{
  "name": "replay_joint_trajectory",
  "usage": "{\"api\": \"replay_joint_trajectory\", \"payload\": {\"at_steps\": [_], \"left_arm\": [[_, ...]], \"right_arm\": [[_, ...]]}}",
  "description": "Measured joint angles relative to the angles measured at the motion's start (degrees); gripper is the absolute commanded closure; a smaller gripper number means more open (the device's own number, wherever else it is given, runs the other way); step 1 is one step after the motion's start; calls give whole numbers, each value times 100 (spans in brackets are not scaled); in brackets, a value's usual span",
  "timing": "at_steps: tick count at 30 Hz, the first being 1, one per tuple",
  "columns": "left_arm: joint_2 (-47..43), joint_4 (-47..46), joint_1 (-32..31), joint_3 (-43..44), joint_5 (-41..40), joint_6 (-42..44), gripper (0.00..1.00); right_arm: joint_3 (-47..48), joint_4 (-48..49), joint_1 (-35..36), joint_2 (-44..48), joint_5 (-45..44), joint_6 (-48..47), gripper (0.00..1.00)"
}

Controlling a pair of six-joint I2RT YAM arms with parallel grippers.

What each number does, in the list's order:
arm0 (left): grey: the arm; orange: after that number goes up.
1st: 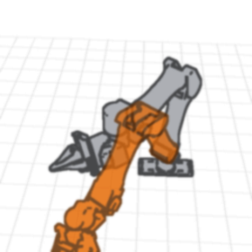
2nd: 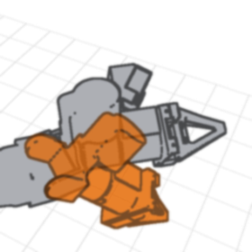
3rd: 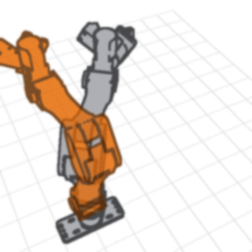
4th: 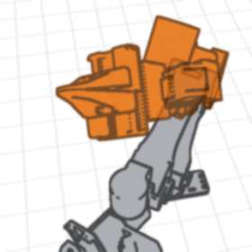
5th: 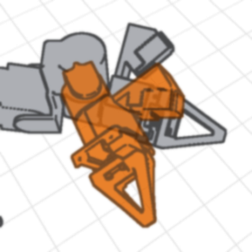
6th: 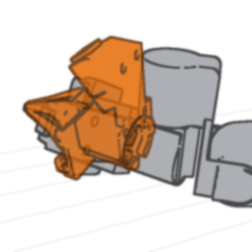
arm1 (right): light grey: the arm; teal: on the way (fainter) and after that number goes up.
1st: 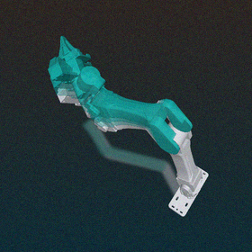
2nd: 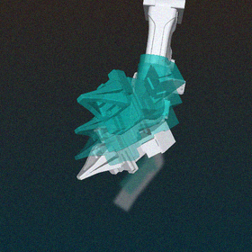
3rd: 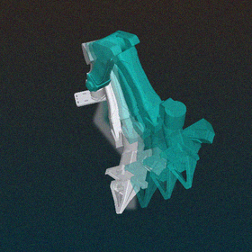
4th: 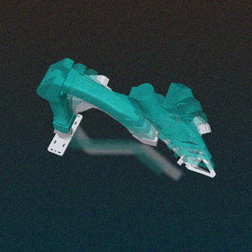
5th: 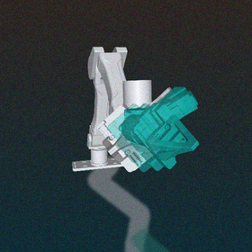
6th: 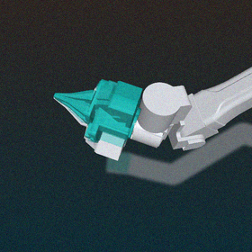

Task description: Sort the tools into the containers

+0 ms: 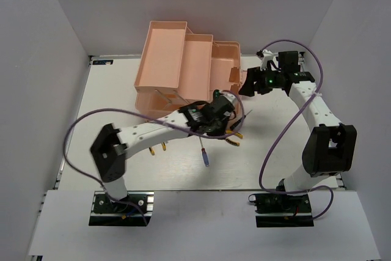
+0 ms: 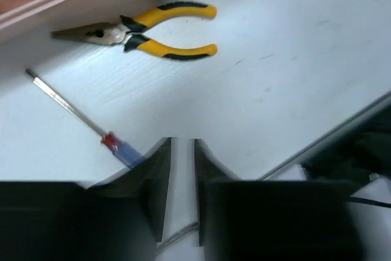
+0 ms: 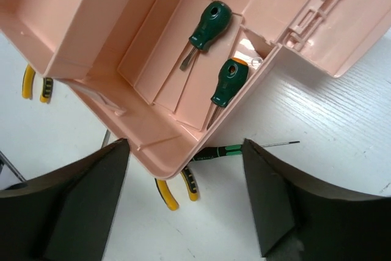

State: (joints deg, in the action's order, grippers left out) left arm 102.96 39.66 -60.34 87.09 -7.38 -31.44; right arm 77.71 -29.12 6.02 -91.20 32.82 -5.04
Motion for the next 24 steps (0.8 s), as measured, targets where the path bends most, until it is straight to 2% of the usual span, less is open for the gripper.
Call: {"api": "replay_joint_trajectory", "payload": {"at_steps": [2, 4, 5, 6, 7, 9, 10, 12, 13, 14, 16, 21, 24], "left_arm": [[-776, -140, -7, -498, -184, -83, 99], [-1569, -68, -4, -1075, -496, -363, 100], [-1963, 2, -4, -1384, -678, -555, 95], [-2328, 175, 0, -1674, -837, -844, 90], [-2653, 297, 26, -1998, -988, -1161, 75], [-3296, 737, 74, -2739, -1259, -1843, 65], [-3495, 953, 96, -3018, -1394, -2194, 52], [-3851, 1241, 175, -3652, -1565, -2555, 41], [-3928, 1366, 216, -3862, -1661, -2747, 39], [-3943, 1467, 271, -4004, -1759, -2918, 36], [-3860, 1552, 407, -4144, -1937, -3143, 33], [-3467, 1300, 1097, -4581, -2142, -3379, 32], [-3348, 1058, 1600, -4883, -2135, -3294, 31]], "right_arm": [[-59, -52, 0, 11, 68, -96, 30], [-229, -116, 2, 92, 188, -304, 49], [-319, -164, 0, 149, 278, -400, 57], [-404, -214, 0, 208, 378, -546, 74], [-511, -251, 0, 291, 538, -721, 82], [-682, -459, 0, 476, 852, -1084, 91], [-758, -546, 2, 573, 1014, -1266, 91], [-914, -693, 11, 761, 1342, -1596, 87], [-990, -737, 17, 846, 1467, -1722, 75], [-1071, -793, 42, 935, 1585, -1849, 70], [-1161, -876, 68, 1040, 1746, -2026, 56], [-1222, -1003, 118, 1130, 1895, -2256, 50], [-1344, -1045, 129, 1244, 1897, -2326, 50]]}}
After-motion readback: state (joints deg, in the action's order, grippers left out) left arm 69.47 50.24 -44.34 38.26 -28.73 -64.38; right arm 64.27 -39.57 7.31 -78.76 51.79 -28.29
